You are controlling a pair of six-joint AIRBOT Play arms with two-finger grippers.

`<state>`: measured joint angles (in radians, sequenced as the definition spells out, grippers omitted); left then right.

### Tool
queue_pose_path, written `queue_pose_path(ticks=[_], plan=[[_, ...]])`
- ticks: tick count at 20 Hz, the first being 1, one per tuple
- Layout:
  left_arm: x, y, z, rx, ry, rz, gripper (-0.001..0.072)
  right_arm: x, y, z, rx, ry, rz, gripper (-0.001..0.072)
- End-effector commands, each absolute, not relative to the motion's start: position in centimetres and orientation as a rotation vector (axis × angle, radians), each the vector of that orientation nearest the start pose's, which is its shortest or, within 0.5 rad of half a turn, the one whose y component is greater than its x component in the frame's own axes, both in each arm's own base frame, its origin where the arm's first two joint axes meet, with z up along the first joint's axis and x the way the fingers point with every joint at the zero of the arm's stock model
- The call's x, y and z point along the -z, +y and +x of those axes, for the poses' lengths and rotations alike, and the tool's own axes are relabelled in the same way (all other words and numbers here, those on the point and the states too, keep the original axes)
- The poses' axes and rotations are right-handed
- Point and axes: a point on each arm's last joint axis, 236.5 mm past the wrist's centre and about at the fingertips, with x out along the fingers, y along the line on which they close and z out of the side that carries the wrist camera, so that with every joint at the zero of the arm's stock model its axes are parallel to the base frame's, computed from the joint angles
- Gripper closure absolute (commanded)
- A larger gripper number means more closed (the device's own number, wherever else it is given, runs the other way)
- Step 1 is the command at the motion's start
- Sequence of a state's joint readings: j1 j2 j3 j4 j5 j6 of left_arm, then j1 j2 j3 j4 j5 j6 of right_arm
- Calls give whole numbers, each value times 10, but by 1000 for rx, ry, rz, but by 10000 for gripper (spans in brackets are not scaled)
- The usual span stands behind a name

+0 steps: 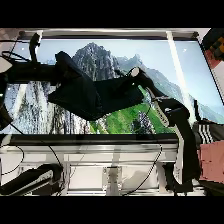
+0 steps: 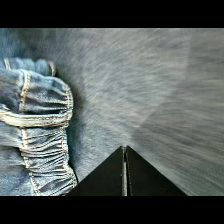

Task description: Fold the clothes and pants, and hang the long-sleeved shirts on hangers.

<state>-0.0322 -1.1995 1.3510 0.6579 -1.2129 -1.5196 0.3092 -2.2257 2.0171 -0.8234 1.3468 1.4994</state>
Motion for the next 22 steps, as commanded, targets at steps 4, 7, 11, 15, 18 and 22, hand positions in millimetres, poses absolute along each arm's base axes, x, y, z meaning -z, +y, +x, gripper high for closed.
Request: queue_pose_path(ticks=[4, 7, 11, 15, 18, 22], plan=[[-186, -257, 423, 680, 889, -779, 675, -18, 172, 533, -514, 1298, 456, 700], [-159, -325, 435, 718, 892, -784, 674, -91, 92, 537, -420, 1155, 491, 699], [-133, -416, 462, 714, 775, -804, 668, -134, 40, 523, -356, 1083, 504, 596], [-146, -480, 483, 678, 577, -914, 172, -144, 38, 527, -369, 1046, 540, 255], [-164, -511, 478, 747, 550, -925, 172, -151, 46, 528, -401, 1029, 564, 256], [-189, -488, 494, 749, 485, -890, 241, -152, 42, 530, -394, 1018, 573, 261]])
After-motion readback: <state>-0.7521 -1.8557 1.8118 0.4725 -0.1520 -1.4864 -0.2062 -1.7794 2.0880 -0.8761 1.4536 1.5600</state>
